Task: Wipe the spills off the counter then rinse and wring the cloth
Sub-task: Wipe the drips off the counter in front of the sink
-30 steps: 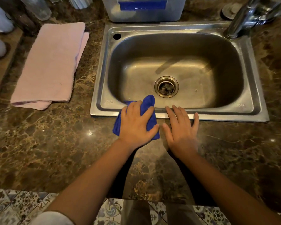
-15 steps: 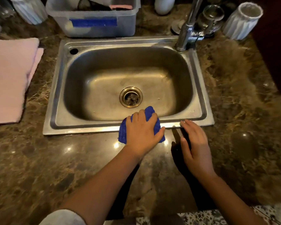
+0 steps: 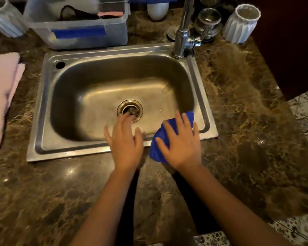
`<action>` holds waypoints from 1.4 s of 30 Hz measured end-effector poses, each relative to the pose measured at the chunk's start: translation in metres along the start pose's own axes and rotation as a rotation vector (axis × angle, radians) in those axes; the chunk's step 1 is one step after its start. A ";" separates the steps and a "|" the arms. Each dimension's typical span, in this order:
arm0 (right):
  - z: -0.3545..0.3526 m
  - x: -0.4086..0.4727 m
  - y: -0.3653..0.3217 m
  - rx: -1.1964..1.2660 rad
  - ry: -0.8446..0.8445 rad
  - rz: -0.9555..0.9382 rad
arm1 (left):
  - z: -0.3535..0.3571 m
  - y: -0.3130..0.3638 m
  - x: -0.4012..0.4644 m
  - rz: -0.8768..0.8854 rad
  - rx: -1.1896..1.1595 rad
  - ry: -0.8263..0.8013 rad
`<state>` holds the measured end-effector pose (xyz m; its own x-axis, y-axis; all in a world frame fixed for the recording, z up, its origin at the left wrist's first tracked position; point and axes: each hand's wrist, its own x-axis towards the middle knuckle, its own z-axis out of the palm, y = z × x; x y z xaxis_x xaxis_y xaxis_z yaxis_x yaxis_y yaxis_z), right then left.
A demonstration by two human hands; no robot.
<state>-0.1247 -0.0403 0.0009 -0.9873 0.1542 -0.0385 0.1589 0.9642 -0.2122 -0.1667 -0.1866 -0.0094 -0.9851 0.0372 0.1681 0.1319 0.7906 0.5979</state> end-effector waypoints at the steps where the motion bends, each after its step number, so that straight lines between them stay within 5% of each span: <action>1: 0.008 0.000 -0.008 -0.029 -0.044 0.016 | -0.003 -0.011 0.002 -0.017 0.137 -0.033; 5: 0.019 -0.003 -0.004 -0.045 -0.031 -0.033 | 0.000 -0.021 0.007 -0.038 0.387 -0.183; 17: -0.004 0.011 0.107 0.068 0.059 -0.486 | 0.002 -0.019 0.009 -0.095 0.439 -0.200; 22: -0.035 0.071 0.110 0.203 0.173 -0.434 | 0.002 -0.020 0.011 -0.109 0.443 -0.240; 28: -0.021 0.142 0.120 -0.114 -0.178 -0.304 | 0.002 -0.019 0.012 -0.132 0.449 -0.261; 36: -0.015 0.051 0.124 0.020 -0.125 -0.229 | 0.002 -0.020 0.012 -0.122 0.431 -0.243; 42: -0.004 -0.015 0.081 -0.116 -0.069 -0.055 | 0.003 -0.020 0.010 -0.103 0.414 -0.219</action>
<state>-0.0975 0.0363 -0.0119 -0.9912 0.0893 -0.0980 0.0993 0.9898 -0.1020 -0.1794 -0.2000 -0.0224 -0.9967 0.0389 -0.0717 0.0212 0.9723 0.2326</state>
